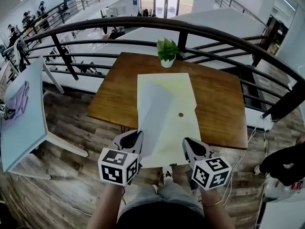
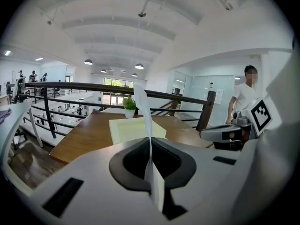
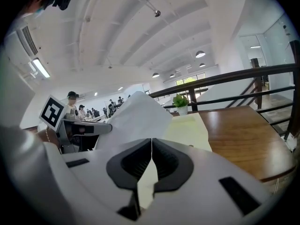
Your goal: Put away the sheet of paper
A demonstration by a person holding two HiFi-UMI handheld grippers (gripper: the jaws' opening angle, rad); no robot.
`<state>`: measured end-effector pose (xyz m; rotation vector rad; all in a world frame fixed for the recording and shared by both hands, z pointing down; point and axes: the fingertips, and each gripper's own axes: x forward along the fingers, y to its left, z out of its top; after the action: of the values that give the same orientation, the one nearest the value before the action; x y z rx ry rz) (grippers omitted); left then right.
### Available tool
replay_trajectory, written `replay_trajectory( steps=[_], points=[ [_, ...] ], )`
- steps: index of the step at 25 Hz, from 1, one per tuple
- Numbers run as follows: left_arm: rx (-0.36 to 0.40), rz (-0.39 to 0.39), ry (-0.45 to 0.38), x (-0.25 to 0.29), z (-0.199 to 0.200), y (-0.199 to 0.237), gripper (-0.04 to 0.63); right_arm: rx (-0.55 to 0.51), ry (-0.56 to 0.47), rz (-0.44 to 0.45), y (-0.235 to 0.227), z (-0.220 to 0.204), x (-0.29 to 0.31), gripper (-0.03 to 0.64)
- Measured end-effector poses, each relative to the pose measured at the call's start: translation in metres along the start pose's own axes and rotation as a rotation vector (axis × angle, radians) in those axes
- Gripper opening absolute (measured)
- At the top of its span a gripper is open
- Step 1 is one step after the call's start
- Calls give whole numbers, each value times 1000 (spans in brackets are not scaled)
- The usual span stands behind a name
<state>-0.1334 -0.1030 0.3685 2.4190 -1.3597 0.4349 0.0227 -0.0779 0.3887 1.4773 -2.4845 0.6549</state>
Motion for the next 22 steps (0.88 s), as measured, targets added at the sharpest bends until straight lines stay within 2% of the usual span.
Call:
replay_trajectory(
  steps=[4,13,17,22],
  points=[
    [38,19,-8,21,17,8,21,6,-3,-1,-17,11,11,28],
    [172,88,1,67,51,28,21,15,17,3,-57,26,36,28],
    [269,87,-4,86,62,29,21,17,40,12,-71,25,44,28],
    [446,84,38,104,60,18,21,23,55,16,-84,26,51,28]
  ],
)
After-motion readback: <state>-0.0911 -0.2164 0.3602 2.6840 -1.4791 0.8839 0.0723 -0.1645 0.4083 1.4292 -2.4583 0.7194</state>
